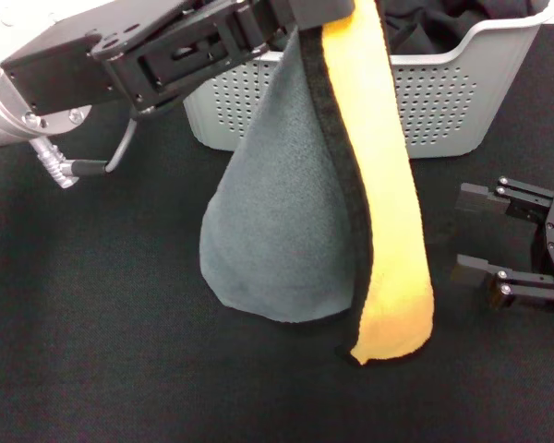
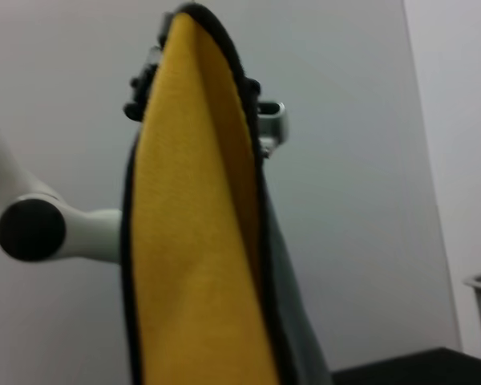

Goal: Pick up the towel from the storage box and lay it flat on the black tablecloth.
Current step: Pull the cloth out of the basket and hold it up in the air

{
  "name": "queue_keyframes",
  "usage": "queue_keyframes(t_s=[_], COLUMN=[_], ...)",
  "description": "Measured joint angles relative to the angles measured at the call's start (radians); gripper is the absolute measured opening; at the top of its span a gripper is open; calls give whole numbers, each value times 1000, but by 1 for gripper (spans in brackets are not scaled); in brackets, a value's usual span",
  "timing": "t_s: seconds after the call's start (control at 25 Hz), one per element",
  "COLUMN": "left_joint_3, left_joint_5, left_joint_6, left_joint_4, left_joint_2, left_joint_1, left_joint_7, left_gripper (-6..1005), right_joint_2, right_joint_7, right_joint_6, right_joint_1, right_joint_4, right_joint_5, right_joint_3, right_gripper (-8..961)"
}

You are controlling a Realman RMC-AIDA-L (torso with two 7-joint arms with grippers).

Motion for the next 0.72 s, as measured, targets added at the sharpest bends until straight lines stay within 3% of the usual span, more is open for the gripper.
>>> queue_keyframes(t_s=[0.08,0.72], left_joint_3=[8,18], left_joint_5=[0,-14], left_joint_6=[0,0], left_joint_4=[6,23], left_joint_2=[0,-4], left_joint_1=[-2,-1], left_joint_7=[-4,-21], left_gripper=[14,14], right_joint_2=[3,12], right_joint_7=[1,13], right_joint_6=[-14,-34], right_joint_1=[2,11], right_joint_4=[0,-10], right_joint_5=[-22,-79], right_joint_3=[19,32], right_gripper=[775,763])
